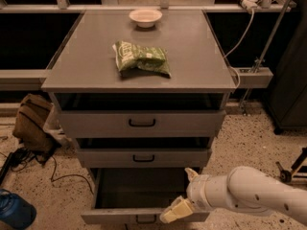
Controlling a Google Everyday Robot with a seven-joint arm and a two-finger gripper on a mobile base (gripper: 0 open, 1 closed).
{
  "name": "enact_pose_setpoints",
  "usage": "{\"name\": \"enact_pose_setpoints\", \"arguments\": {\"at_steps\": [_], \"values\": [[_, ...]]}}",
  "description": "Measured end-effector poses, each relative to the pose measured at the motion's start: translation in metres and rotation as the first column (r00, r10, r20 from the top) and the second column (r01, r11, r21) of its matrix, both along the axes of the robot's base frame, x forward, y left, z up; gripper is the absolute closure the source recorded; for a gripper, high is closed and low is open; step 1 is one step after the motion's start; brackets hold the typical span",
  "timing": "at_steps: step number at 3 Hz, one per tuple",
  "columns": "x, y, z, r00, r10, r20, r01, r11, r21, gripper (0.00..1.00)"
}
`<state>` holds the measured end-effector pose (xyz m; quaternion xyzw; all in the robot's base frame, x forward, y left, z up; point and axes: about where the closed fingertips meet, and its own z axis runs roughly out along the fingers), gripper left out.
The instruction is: Close bottom drawer
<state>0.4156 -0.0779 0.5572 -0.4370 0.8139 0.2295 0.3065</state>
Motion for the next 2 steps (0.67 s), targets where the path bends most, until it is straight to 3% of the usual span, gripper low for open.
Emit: {"name": "enact_pose_setpoints", "arguments": {"at_steps": [2], "values": [[-0.014,0.009,-0.13,0.9931,-0.043,-0.109,0.054,0.993,0.102,0.0]]}}
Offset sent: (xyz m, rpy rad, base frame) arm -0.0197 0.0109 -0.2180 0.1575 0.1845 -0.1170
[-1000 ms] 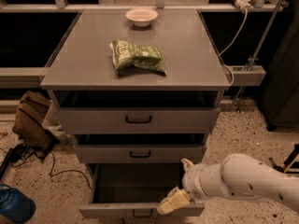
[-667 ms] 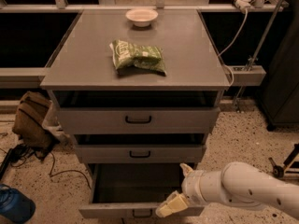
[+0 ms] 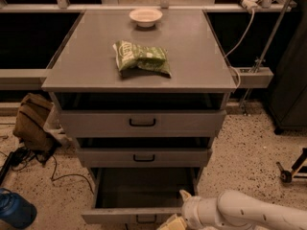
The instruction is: Close bottom drawer
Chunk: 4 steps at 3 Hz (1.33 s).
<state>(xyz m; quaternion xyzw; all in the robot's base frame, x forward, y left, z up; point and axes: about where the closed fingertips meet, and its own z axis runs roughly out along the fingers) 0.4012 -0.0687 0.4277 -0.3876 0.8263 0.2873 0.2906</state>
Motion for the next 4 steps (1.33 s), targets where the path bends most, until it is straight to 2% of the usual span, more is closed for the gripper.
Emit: {"name": "enact_pose_setpoints", "arguments": {"at_steps": [1,2,3,4], "values": [[0.0,-0.001,-0.042,0.9971,-0.005,-0.076,0.008,0.999,0.038,0.0],[0.0,-0.001,-0.042,0.9971,-0.005,-0.076,0.008,0.999,0.038,0.0],[0.003,-0.004,-0.069,0.9962,-0.04,-0.077,0.045,0.996,0.077,0.0],[0.021,-0.024,-0.115,0.9894,-0.145,-0.011,0.145,0.98,0.138,0.0]]}}
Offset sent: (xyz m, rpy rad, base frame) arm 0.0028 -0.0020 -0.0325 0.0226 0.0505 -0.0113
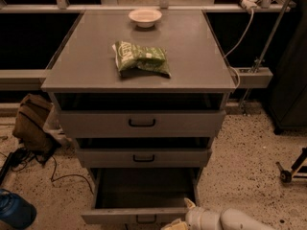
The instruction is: Close bottom drawer
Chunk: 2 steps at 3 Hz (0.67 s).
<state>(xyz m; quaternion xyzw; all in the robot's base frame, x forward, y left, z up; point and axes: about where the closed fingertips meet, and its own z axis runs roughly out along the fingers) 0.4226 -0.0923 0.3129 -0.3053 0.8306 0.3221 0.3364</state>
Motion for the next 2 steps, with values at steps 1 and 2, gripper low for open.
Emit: {"name": "enact_pose_setpoints", "arguments": {"at_steps": [1,2], "values": [[-0.0127,-0.0035,-0.0595,0.993,-0.118,0.001,0.118,0.989,0.085,0.0],[-0.0118,-0.0043,-0.0583,0.993,-0.118,0.003,0.117,0.99,0.083,0.0]]}}
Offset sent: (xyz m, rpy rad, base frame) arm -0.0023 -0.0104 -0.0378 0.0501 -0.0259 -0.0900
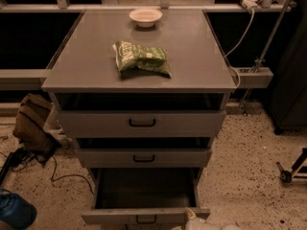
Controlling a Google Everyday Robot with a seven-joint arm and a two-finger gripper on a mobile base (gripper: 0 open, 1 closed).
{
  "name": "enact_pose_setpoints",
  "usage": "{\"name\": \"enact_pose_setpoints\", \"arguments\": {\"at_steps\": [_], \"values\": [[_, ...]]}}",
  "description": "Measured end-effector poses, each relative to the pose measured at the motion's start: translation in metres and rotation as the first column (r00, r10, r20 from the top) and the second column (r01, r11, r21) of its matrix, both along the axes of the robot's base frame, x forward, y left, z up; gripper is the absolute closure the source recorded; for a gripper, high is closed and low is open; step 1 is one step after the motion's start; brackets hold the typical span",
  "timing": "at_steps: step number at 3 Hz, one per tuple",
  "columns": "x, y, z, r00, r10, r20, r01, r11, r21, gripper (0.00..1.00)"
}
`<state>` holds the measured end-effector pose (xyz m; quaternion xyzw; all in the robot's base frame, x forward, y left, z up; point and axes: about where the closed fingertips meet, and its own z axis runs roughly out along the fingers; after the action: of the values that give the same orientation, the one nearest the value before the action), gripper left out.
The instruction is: Close bottom drawer
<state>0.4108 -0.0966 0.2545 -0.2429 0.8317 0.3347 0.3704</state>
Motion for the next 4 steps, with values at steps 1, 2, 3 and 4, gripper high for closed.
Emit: {"name": "enact_pose_setpoints", "arguments": {"at_steps": [1,2,3,4], "values": [[-0.012,0.002,-0.005,0.9997,-0.012,-0.02,0.012,1.0,-0.005,0.0],[-0.029,-0.005,-0.02,0.9965,-0.071,-0.045,0.071,0.997,0.013,0.0],[-0.042,-0.013,-0.045,0.9893,-0.124,-0.077,0.128,0.991,0.049,0.0],[-0.035,-0.013,-0.077,0.9886,-0.123,-0.087,0.13,0.988,0.086,0.0]]}}
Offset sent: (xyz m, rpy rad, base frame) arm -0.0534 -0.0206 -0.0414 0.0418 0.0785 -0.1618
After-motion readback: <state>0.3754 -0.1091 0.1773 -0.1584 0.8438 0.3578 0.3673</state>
